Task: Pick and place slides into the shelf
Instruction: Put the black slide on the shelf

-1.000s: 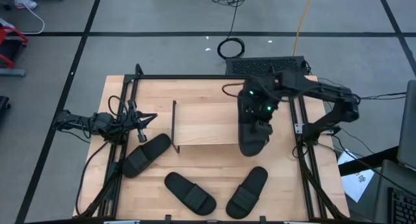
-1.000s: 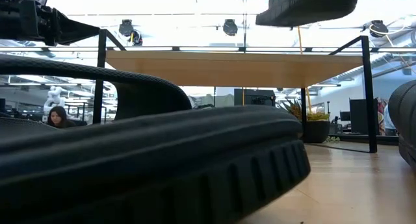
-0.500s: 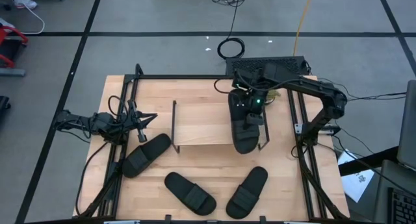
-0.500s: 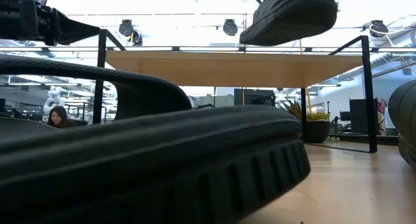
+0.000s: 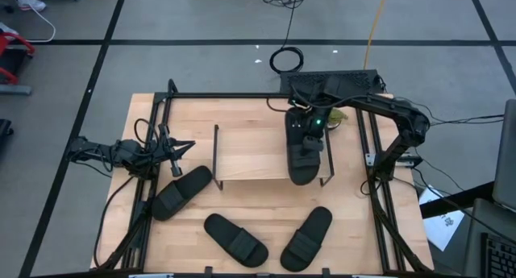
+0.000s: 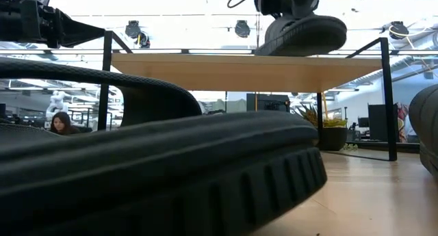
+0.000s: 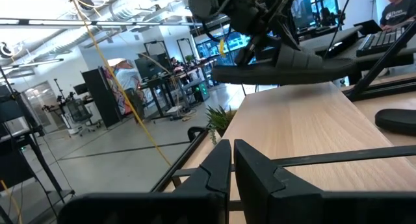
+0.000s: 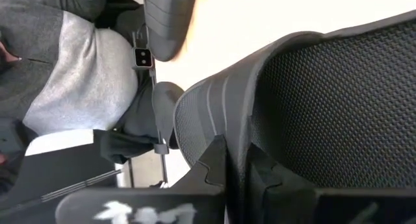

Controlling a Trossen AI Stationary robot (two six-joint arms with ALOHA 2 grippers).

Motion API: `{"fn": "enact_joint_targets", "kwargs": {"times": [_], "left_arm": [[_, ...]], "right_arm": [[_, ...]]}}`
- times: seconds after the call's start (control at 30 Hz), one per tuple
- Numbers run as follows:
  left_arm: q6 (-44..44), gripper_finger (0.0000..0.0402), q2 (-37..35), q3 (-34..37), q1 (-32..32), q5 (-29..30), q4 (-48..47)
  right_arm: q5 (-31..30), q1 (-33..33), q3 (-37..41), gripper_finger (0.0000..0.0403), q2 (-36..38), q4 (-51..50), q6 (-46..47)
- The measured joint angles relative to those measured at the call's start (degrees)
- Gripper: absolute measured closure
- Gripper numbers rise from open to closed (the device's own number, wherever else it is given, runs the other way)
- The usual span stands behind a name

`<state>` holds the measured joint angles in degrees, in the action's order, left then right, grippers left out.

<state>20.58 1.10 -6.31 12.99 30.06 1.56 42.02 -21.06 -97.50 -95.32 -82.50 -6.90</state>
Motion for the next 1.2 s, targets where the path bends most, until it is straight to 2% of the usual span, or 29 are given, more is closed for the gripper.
{"fn": "enact_joint_targets", "kwargs": {"times": [0.5, 0.63, 1.07, 1.2], "left_arm": [[0.0, 0.0376, 0.0, 0.0, 0.0, 0.0, 0.0], [0.0, 0.0376, 0.0, 0.0, 0.0, 0.0, 0.0], [0.0, 0.0376, 0.0, 0.0, 0.0, 0.0, -0.1], [0.0, 0.0376, 0.0, 0.0, 0.0, 0.0, -0.1]], "right_arm": [[0.1, -0.2, 6.7, 0.0395, 0.1, 3.9, 0.2], [0.0, -0.2, 7.5, 0.0374, 0.1, 3.9, 0.1], [-10.1, 0.2, 7.9, 0.0295, 0.1, 6.0, -4.5], [-10.5, 0.2, 7.9, 0.027, 0.1, 6.1, -4.8]]}}
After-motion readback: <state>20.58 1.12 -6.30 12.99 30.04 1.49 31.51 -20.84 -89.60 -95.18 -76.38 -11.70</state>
